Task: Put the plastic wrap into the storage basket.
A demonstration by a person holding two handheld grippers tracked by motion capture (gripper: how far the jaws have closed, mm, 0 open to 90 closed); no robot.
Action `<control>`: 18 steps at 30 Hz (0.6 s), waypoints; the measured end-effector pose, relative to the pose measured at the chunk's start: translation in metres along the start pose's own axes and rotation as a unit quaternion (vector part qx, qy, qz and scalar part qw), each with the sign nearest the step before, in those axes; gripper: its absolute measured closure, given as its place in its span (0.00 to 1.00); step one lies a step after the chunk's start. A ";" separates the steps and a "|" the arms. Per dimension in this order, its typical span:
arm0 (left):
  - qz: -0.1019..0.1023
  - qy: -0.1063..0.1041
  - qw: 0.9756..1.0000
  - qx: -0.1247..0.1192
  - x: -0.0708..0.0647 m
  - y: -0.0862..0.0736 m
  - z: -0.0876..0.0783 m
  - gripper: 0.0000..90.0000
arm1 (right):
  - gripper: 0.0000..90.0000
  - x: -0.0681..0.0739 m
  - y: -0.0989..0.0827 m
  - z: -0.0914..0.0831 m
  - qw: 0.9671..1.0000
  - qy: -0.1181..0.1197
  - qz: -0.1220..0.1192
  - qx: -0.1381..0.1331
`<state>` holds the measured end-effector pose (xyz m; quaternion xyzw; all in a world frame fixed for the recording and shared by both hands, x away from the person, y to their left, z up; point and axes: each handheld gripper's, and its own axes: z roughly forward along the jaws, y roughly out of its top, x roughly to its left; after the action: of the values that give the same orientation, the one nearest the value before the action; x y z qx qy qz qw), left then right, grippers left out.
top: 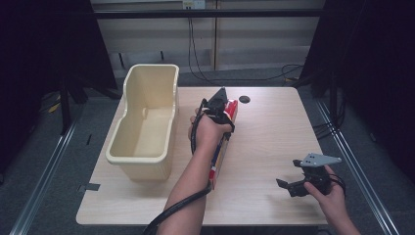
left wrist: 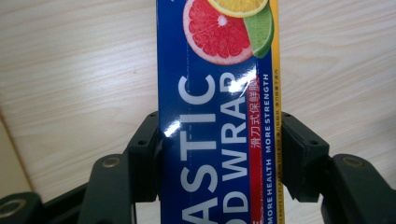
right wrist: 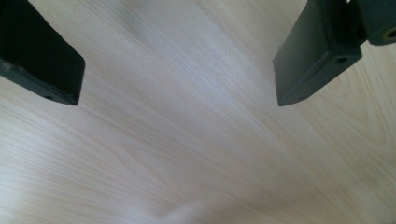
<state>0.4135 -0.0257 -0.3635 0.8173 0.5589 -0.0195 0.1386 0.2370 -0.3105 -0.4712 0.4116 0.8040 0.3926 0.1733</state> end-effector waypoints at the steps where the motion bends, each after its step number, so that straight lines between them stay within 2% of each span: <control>1: 0.000 0.000 1.000 0.000 0.000 0.000 0.000 0.46 | 0.02 0.000 0.000 0.000 1.000 -0.002 -0.002 -0.001; 4: 0.001 -0.002 1.000 0.002 0.005 0.003 -0.012 0.46 | 0.02 0.000 0.000 0.000 1.000 0.000 -0.003 -0.001; 5: -0.007 -0.005 1.000 -0.003 0.006 0.002 -0.014 0.46 | 0.02 0.000 0.000 0.000 1.000 -0.002 -0.004 -0.002; 6: -0.007 -0.005 1.000 -0.003 0.006 0.002 -0.014 0.46 | 0.02 0.000 0.000 -0.001 1.000 -0.002 -0.004 -0.003; 8: -0.007 0.008 1.000 0.003 0.011 0.003 -0.022 0.46 | 0.02 -0.001 0.000 -0.001 1.000 -0.003 -0.002 -0.005; 9: -0.008 0.010 1.000 0.010 0.012 0.004 -0.025 0.46 | 0.02 -0.001 0.000 -0.001 1.000 -0.004 -0.003 -0.004; 10: -0.013 0.011 1.000 0.008 0.014 0.004 -0.027 0.46 | 0.02 -0.001 0.000 -0.001 1.000 -0.005 -0.002 -0.004; 11: -0.011 0.013 1.000 0.008 0.015 0.004 -0.030 0.46 | 0.02 -0.001 0.000 -0.001 1.000 -0.007 -0.003 -0.005; 14: -0.017 0.007 1.000 0.007 0.021 0.004 -0.038 0.46 | 0.02 0.000 0.001 -0.001 1.000 -0.005 -0.002 -0.005; 18: -0.023 0.010 1.000 0.002 0.023 0.005 -0.044 0.46 | 0.02 0.001 0.002 0.000 1.000 -0.003 -0.004 -0.005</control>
<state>0.4211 0.0043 -0.3240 0.8047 0.5789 -0.0161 0.1307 0.2370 -0.3091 -0.4699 0.4087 0.8033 0.3942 0.1795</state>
